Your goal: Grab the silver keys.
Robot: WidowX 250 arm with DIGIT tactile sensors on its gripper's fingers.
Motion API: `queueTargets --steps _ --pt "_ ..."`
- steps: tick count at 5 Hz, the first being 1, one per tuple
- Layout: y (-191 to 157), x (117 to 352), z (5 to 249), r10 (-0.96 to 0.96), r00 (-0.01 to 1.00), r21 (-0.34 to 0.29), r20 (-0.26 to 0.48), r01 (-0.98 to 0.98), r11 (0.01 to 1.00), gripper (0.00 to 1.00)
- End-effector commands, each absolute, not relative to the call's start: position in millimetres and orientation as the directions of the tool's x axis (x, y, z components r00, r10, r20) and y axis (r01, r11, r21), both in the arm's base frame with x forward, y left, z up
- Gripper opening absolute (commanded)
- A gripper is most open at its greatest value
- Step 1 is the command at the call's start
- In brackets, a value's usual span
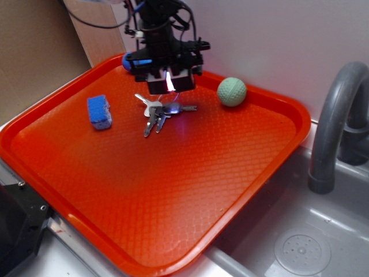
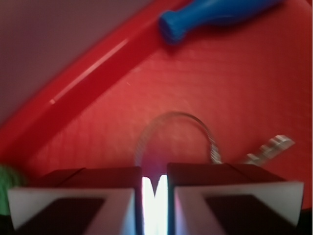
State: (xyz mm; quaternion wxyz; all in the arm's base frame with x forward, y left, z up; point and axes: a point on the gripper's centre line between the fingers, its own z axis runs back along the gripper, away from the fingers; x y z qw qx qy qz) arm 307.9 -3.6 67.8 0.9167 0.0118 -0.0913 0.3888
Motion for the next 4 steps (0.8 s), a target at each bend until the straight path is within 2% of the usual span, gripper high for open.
queueTargets --steps 1,2,3,4 --pt "2 291 111 0.682 0.691 -0.150 0.242 -0.668 0.729 0.26" --pt "8 306 104 0.686 0.688 -0.151 0.235 -0.671 0.726 1.00" --pt "13 323 92 0.679 0.703 -0.126 0.210 -0.670 0.732 1.00" --pt "17 329 83 0.677 0.713 -0.109 0.184 -0.669 0.735 1.00"
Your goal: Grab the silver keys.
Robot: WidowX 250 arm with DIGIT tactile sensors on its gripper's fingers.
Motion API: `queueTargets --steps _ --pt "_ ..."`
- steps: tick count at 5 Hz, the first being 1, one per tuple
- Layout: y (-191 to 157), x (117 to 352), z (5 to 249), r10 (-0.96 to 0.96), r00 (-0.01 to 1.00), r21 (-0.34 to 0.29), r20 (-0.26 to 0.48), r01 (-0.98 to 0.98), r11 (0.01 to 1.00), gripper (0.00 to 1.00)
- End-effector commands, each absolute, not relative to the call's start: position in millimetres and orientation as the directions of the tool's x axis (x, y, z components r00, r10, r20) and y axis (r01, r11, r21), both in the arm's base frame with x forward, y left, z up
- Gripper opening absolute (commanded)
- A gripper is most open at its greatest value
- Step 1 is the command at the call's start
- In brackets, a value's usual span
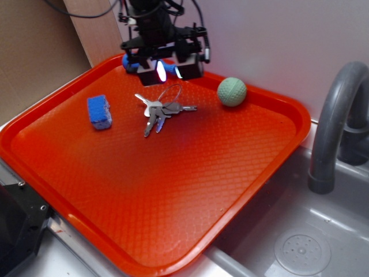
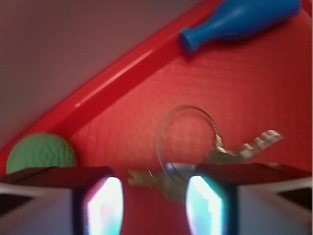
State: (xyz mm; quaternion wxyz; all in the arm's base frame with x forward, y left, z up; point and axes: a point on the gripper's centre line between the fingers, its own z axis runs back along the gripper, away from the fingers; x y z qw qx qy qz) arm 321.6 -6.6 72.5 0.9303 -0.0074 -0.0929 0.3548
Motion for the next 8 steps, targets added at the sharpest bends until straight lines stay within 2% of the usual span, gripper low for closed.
queueTargets --steps 1,2,4,5,6,7,8 --pt "25 326 80 0.673 0.719 -0.093 0.176 -0.668 0.738 1.00" --pt "33 321 79 0.694 0.702 -0.094 0.160 -0.690 0.718 1.00" --pt "30 328 60 0.689 0.715 -0.007 0.124 -0.693 0.721 1.00" --pt "24 329 51 0.684 0.723 0.011 0.102 -0.688 0.726 1.00" --pt "25 327 52 0.680 0.727 0.011 0.093 -0.684 0.729 1.00" --pt "26 315 59 0.693 0.715 -0.026 0.085 -0.694 0.719 1.00" --pt "24 306 58 0.695 0.716 -0.027 0.069 -0.695 0.719 1.00"
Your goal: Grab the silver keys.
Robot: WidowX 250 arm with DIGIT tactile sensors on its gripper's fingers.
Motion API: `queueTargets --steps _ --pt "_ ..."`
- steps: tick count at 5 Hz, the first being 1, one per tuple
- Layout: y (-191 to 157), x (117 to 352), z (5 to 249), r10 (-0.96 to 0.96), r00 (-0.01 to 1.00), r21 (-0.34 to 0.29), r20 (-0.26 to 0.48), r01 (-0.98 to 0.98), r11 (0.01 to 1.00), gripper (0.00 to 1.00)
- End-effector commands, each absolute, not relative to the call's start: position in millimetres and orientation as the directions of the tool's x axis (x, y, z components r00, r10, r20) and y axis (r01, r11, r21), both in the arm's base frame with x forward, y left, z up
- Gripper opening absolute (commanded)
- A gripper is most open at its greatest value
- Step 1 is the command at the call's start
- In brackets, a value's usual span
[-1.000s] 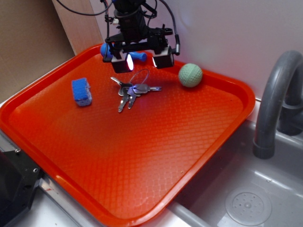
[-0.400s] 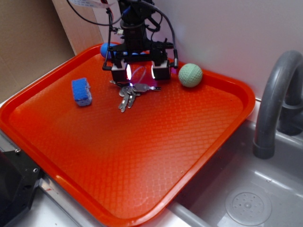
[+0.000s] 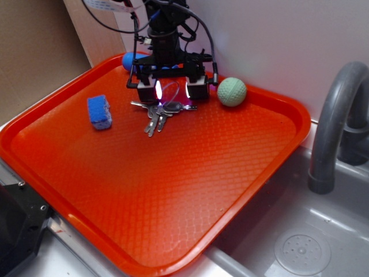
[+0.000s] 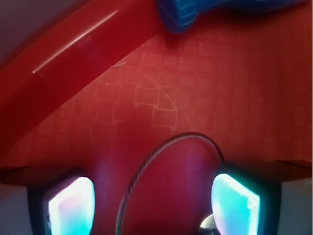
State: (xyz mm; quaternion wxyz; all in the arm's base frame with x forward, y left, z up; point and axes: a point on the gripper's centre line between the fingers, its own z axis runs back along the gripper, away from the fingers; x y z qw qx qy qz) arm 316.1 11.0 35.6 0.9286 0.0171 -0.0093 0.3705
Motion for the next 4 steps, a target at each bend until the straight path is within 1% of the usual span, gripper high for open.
queueTargets --steps 1,3,4 --pt "24 302 54 0.702 0.708 -0.003 0.072 -0.704 0.710 0.00" --pt "24 306 49 0.654 0.755 -0.004 0.046 -0.655 0.756 0.00" --pt "28 304 61 0.631 0.775 -0.014 0.013 -0.631 0.775 0.00"
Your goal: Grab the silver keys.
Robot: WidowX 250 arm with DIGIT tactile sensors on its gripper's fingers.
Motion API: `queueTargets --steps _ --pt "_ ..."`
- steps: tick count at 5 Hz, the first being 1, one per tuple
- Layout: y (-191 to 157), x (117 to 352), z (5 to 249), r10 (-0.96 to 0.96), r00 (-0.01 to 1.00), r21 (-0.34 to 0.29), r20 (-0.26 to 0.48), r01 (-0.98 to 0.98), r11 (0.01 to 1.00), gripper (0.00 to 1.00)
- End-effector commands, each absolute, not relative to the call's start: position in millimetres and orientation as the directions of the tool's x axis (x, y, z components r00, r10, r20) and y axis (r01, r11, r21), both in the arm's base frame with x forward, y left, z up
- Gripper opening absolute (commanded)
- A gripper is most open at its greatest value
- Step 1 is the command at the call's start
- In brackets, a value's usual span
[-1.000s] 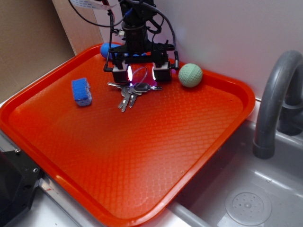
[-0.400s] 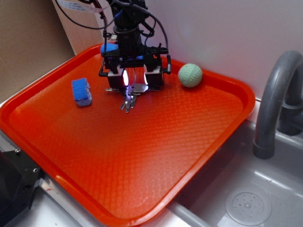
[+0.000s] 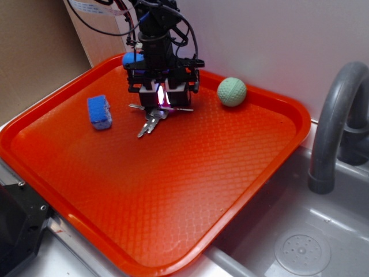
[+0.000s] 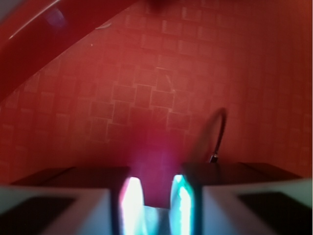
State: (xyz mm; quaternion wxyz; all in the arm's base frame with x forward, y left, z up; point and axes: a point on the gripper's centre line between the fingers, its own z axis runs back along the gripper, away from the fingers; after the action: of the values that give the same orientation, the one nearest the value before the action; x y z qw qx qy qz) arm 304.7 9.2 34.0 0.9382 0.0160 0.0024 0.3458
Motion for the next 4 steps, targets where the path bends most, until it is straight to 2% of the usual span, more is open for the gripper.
queueTargets --steps 1,2,3,4 --pt "38 296 109 0.467 0.882 -0.174 0.059 -0.451 0.875 0.00" --pt "25 276 160 0.232 0.955 -0.160 0.182 -0.204 0.966 0.00" --pt "-1 247 209 -0.011 0.973 -0.160 0.229 0.048 0.986 0.00" --pt "-17 218 259 -0.124 0.965 -0.173 0.232 0.166 0.971 0.00"
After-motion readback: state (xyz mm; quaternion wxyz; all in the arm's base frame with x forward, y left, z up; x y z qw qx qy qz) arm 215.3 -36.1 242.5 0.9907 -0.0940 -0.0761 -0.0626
